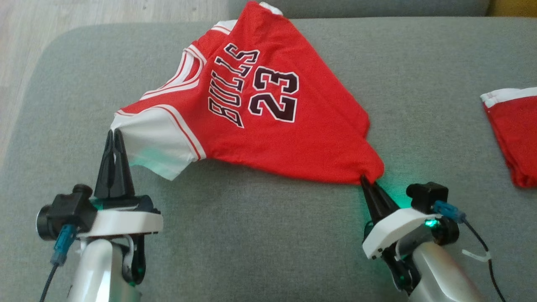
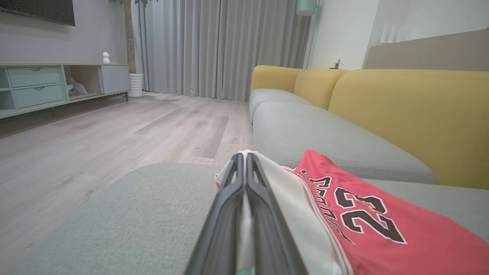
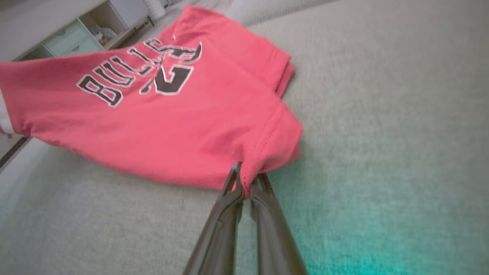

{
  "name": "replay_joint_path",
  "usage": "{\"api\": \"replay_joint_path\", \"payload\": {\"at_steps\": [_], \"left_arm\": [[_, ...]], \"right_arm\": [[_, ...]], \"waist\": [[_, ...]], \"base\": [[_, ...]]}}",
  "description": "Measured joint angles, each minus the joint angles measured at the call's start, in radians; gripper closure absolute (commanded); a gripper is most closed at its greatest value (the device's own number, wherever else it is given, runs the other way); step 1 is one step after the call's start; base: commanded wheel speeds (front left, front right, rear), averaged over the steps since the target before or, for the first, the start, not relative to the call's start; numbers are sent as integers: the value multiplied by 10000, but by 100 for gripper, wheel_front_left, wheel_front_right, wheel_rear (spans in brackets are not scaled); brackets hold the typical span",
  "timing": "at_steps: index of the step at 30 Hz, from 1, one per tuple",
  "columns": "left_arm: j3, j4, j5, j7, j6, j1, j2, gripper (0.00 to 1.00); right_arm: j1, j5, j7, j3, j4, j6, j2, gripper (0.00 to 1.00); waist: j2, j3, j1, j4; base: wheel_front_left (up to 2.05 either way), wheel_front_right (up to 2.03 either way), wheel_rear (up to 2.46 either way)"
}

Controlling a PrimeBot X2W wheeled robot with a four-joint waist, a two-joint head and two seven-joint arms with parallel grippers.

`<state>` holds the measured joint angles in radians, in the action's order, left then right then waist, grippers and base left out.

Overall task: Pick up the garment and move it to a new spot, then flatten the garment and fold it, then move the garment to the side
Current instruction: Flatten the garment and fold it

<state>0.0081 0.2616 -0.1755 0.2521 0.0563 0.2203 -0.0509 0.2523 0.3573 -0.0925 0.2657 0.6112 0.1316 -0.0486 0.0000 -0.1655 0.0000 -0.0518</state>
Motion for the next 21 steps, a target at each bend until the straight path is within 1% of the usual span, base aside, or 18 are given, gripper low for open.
{"api": "replay_joint_path", "payload": {"at_steps": [3, 6, 10, 12, 16, 21], "left_arm": [[69, -50, -92, 0, 161, -1, 21, 100], [257, -136, -500, 2, 326, 47, 42, 100], [221, -234, -997, 2, 497, 509, 56, 100], [205, -282, -1177, 2, 512, 941, 58, 100], [194, -610, -1620, -42, 596, 1806, 46, 100], [251, -1695, -2270, -385, 596, 2290, 35, 100]], "right_arm": [[52, -15, -464, -4, -268, 0, 0, 100], [90, -242, -755, -82, -663, 0, 0, 100], [486, -884, -848, -577, -1333, 0, -13, 100], [809, -1156, -838, -746, -1781, 0, -92, 100], [1367, -1383, -663, -884, -2681, 0, -523, 100], [1509, -1419, -100, -786, -3962, 0, -1200, 100]], "waist": [[0, 182, 0, 94], [0, 424, 0, 203], [0, 804, 0, 332], [0, 998, 0, 382], [0, 1443, -1, 475], [0, 1882, -2, 625]], "base": [[0, 0, 0], [0, 0, 0], [0, 0, 0], [0, 0, 0], [0, 0, 0], [0, 0, 0]]}}
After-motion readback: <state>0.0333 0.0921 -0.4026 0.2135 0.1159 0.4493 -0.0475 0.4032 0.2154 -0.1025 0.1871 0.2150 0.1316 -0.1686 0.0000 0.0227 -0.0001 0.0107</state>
